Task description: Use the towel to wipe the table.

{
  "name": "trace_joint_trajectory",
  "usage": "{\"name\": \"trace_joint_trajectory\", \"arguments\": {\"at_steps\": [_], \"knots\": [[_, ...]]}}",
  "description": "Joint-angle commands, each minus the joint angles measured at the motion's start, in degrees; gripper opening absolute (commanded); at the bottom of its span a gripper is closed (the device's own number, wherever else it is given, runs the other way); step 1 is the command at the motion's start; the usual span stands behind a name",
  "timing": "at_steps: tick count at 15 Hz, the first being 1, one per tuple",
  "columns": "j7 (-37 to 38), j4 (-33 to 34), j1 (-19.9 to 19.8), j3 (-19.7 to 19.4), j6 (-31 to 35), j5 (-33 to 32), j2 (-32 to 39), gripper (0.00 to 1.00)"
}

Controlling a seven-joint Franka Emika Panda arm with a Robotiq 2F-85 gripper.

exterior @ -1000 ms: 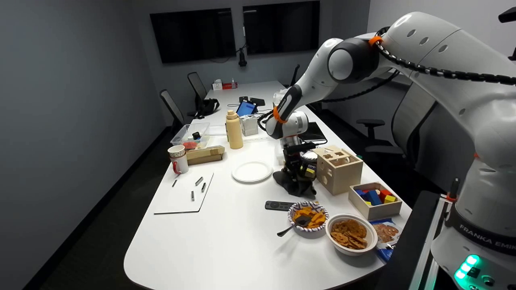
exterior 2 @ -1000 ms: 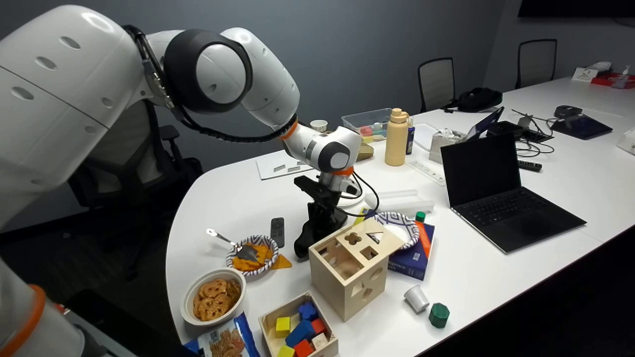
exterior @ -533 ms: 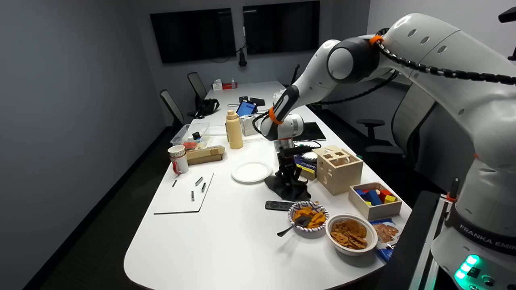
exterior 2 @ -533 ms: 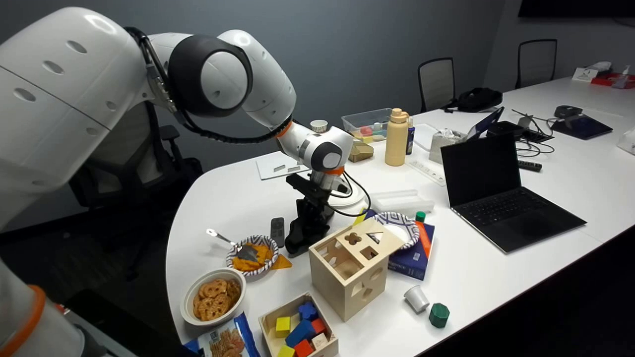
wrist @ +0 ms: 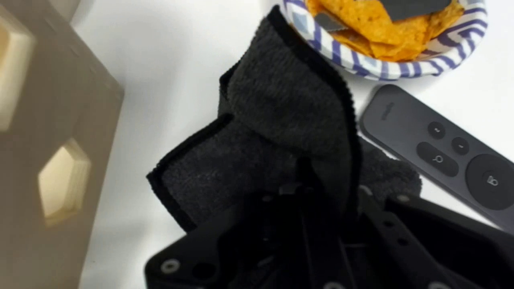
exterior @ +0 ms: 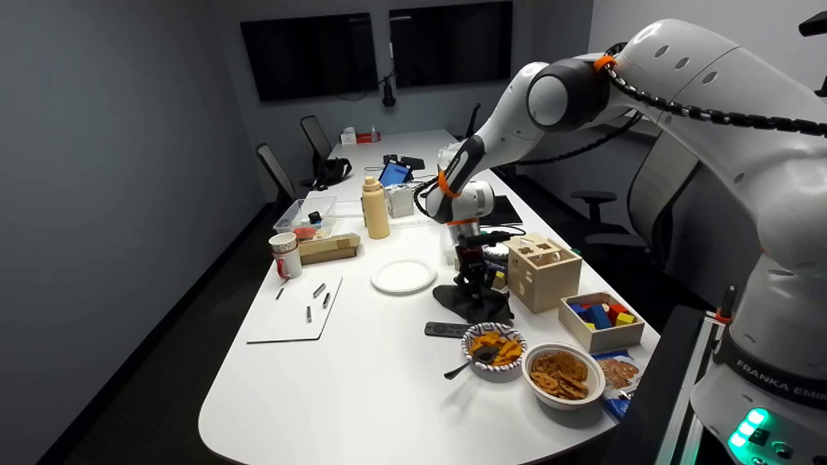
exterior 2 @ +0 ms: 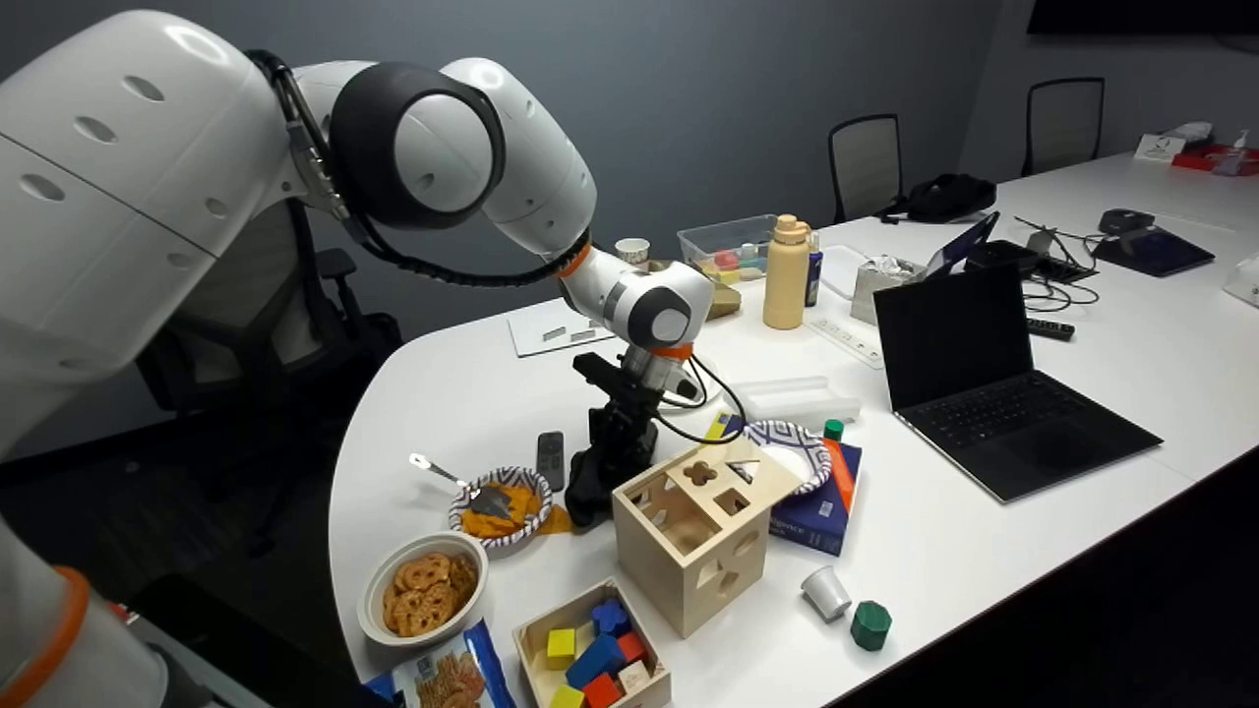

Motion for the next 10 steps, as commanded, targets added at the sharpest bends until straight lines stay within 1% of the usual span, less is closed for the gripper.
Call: {"name": "trace_joint_trajectory", "arguments": {"at_steps": [1,4,8,10], "knots": [[1.1,-3.5,-0.7,-2.3,-1.3,-0.7,-2.8,0.02],[0.9,-3.7,-1.3,-3.3,0.6,-0.4,-2.8,0.02],[0.3,-2.9,-1.3,-2.7,5.1,-0.1,-2.2,0.02],[-0.3,-1.6,-1.5,-1.7,6.4,0.3,-1.2,0.02]]}}
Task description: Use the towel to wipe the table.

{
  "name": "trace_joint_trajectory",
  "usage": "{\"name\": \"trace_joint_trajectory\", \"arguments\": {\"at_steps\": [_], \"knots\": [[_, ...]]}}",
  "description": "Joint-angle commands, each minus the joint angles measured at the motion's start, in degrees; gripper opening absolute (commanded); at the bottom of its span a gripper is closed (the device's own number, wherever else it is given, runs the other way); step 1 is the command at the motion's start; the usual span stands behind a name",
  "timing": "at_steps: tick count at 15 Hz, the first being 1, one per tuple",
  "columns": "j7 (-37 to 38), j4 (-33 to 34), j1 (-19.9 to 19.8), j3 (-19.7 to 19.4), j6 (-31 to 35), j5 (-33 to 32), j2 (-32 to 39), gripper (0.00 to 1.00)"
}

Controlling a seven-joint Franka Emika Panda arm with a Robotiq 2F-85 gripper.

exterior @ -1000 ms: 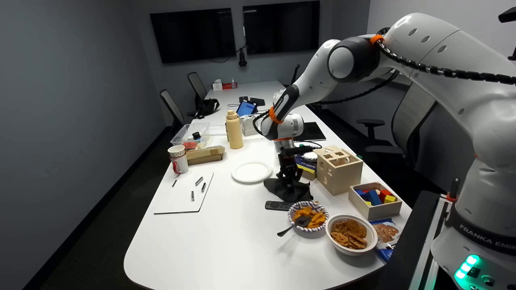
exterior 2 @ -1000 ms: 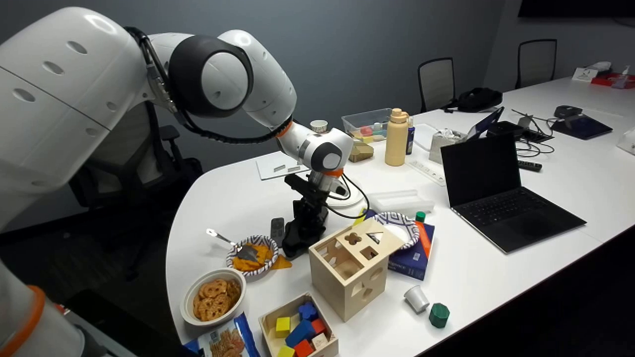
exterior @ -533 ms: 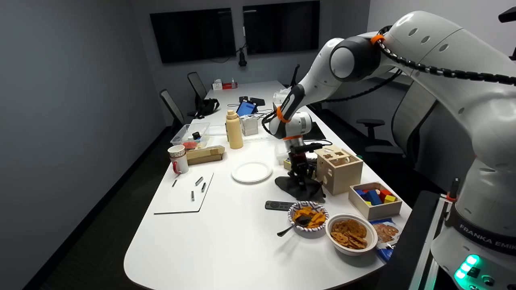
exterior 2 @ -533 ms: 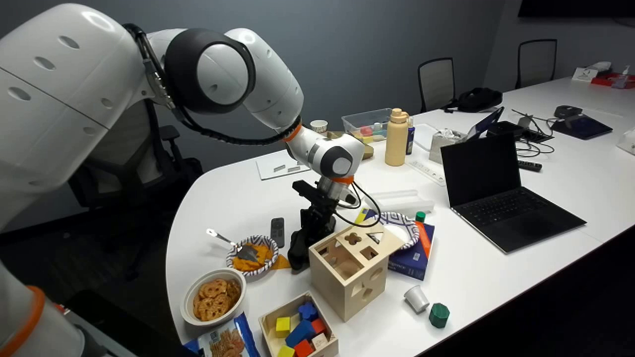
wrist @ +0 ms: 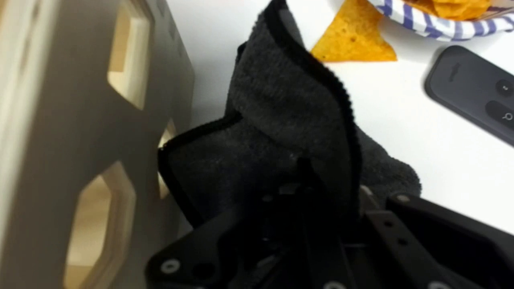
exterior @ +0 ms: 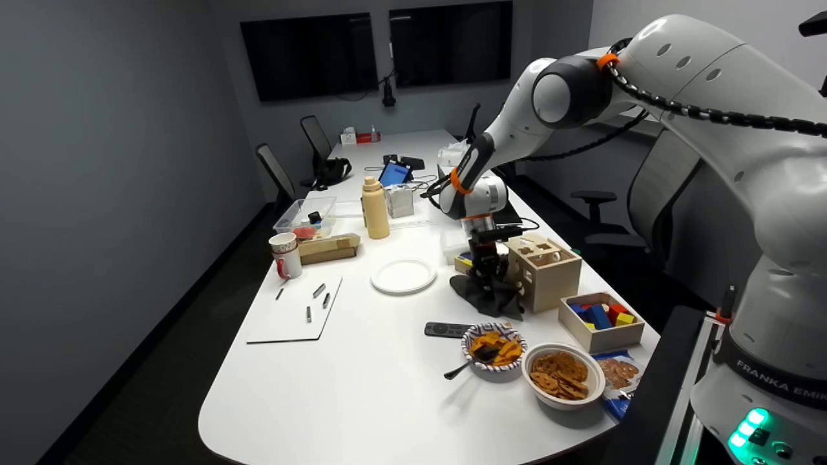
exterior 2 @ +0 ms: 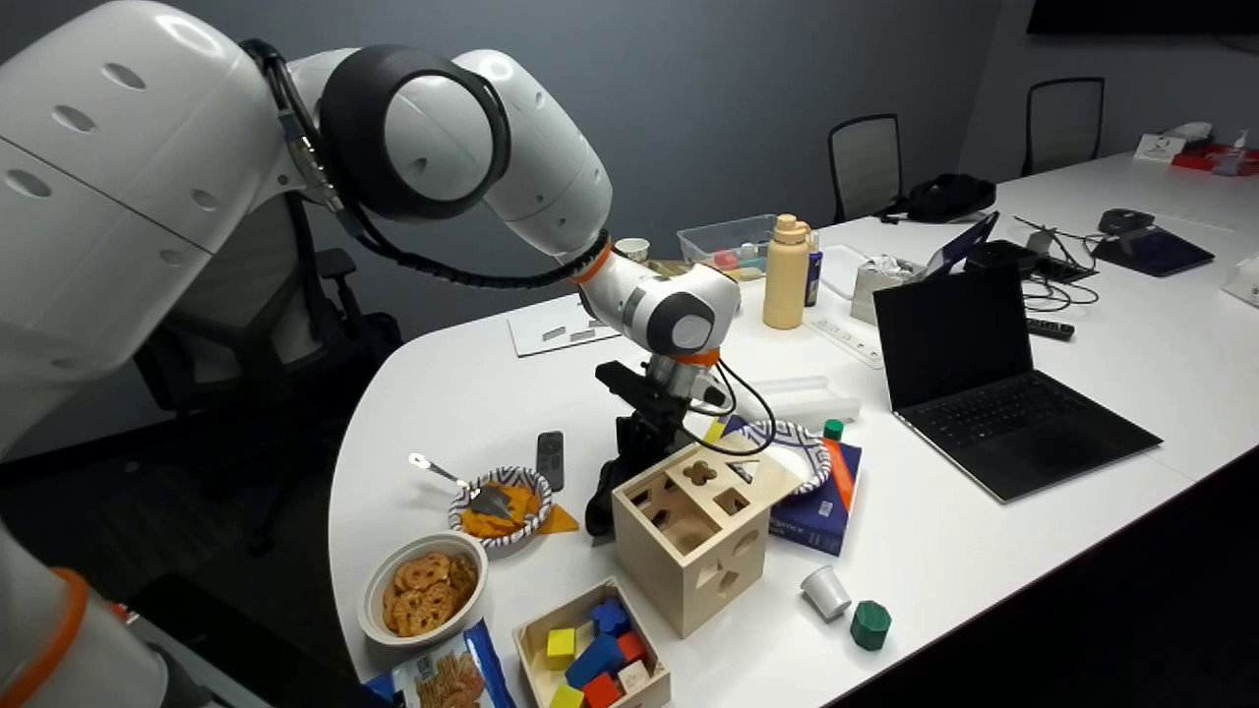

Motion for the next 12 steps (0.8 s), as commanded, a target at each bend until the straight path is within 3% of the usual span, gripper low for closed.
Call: {"name": "trace_joint_trajectory", "arguments": {"at_steps": [1,9,12], "knots": [[-0.9,0.7,-0.3,1.7,2.9,0.7,0.3,0.02],[-5.7,4.0,-2.4,7.2,-0.5,4.7,2.2,0.02],[-5.5,2.2,-2.1,6.5,-3.1,4.7,0.9,0.02]]}}
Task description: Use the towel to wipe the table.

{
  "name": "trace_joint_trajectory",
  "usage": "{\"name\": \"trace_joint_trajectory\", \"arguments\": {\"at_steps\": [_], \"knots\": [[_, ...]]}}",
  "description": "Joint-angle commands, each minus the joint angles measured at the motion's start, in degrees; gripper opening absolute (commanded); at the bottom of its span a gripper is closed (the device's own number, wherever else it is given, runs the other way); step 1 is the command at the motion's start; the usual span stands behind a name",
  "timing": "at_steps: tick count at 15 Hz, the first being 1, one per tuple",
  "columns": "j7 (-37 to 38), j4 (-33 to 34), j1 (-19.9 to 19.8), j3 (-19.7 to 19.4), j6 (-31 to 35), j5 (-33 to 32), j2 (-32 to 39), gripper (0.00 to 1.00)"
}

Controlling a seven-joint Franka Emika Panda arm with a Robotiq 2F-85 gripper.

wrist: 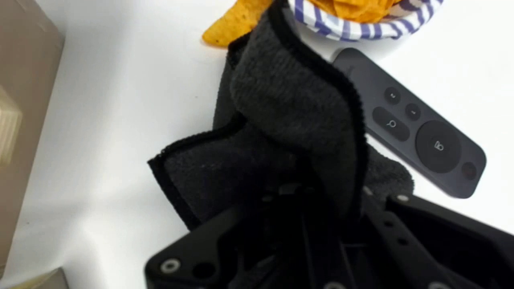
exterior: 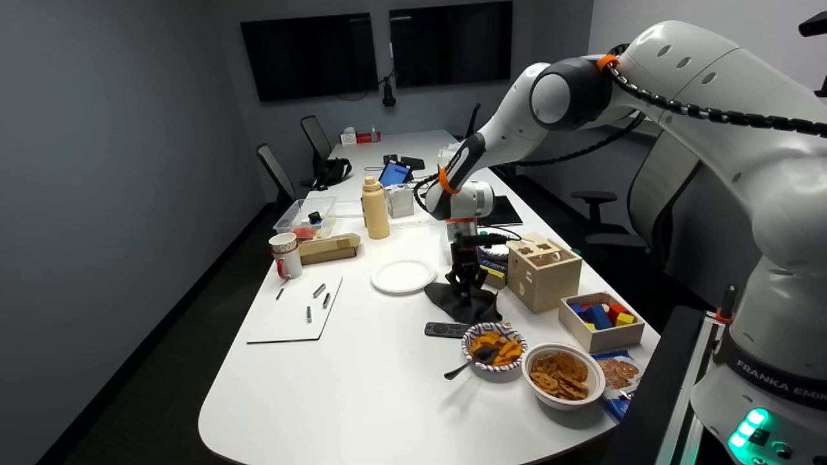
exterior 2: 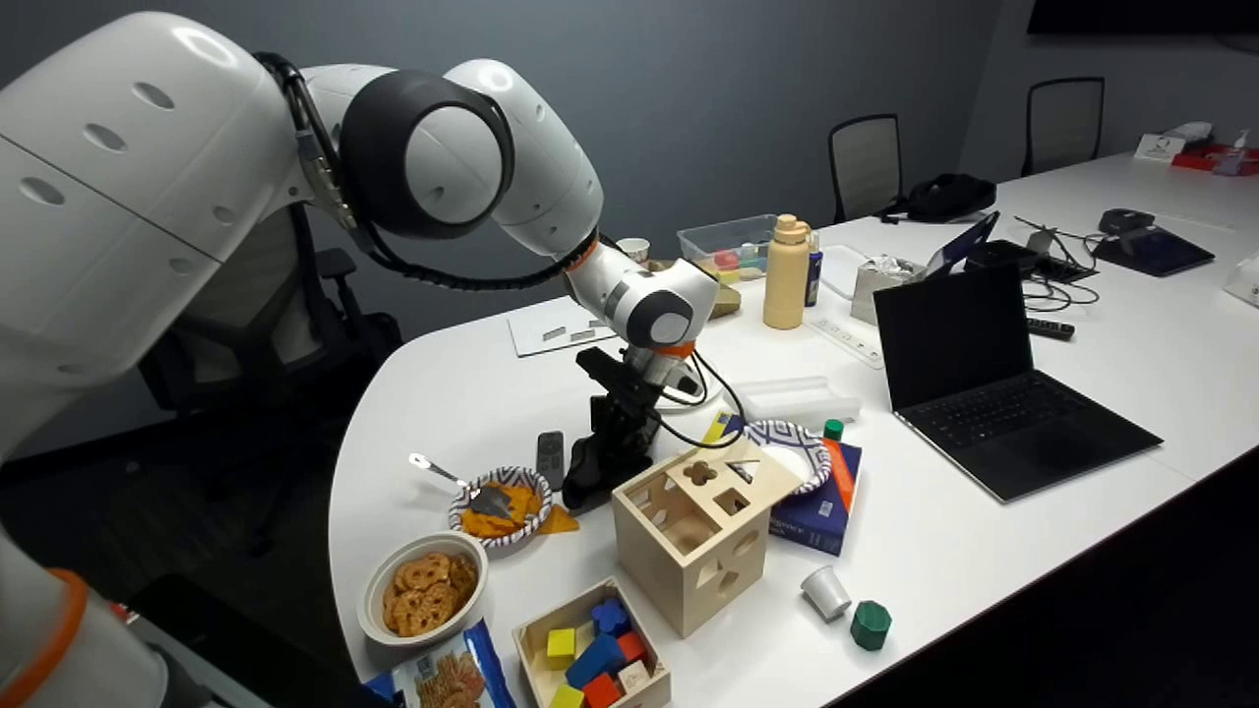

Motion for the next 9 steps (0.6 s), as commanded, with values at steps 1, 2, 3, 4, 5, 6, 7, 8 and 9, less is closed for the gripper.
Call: {"name": "trace_joint_trajectory", "arguments": {"at_steps": [1,2,3,4,5,6,7,8,9], "knots": [[-0.4,-1.1,-0.7,-0.3,-3.9,0.7,-1.2,0.02],[0.4,-1.9,-0.5,-1.0,-4.5,0.3,-1.8,0.02],[1.3,-2.5,-0.2,-1.8,-5.1,-0.1,-2.4,0.02],[2.1,-3.1,0.1,-2.6,-5.5,-0.4,-2.8,0.02],[3.0,-3.7,0.4,-3.5,-5.6,-1.0,-3.3,0.02],[3.9,-4.0,0.7,-4.4,-5.7,-1.5,-3.5,0.02],[4.6,-4.4,0.9,-5.0,-5.8,-1.9,-3.7,0.02],[5.3,-4.5,1.1,-5.7,-5.6,-2.4,-3.8,0.02],[5.8,-4.8,1.2,-6.2,-5.0,-2.9,-3.9,0.02]]}}
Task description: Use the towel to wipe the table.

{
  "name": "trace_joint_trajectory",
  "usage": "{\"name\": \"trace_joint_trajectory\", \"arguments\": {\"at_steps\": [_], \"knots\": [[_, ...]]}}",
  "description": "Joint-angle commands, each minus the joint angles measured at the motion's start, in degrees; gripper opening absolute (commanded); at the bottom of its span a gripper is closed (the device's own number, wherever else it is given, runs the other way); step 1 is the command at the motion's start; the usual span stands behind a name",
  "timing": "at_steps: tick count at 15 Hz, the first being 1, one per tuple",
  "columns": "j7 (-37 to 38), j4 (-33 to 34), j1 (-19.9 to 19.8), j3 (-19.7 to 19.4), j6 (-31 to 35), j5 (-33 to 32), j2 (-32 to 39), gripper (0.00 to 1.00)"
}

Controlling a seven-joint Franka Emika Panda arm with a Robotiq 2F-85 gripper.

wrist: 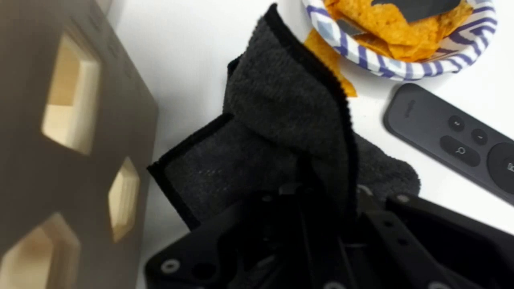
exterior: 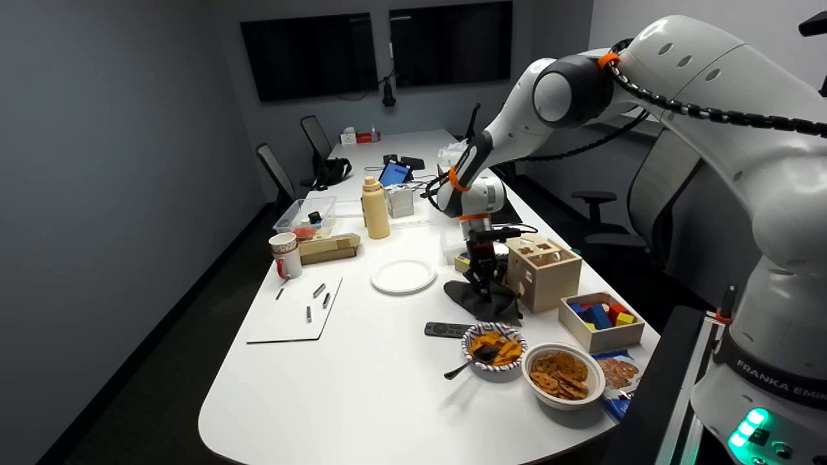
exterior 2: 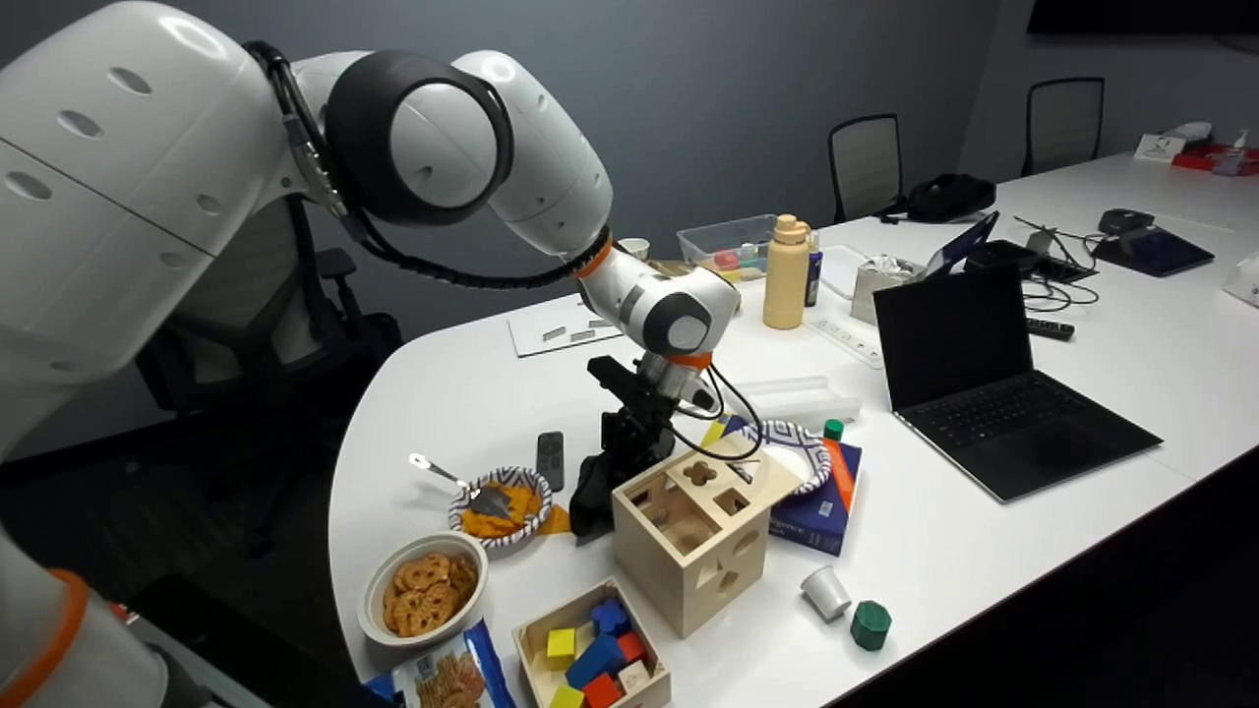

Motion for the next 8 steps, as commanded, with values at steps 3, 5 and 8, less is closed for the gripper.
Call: {"name": "trace_joint_trajectory", "arguments": {"at_steps": [3,5,8], "knots": [[1.2,-2.9,0.1,-1.0,0.8,-0.8,-3.0,0.02],[-0.2,-3.3,-0.3,0.1,2.0,0.3,-3.9,0.02],[-2.5,-4.1,-0.6,2.1,3.2,2.3,-6.1,0.02]]}}
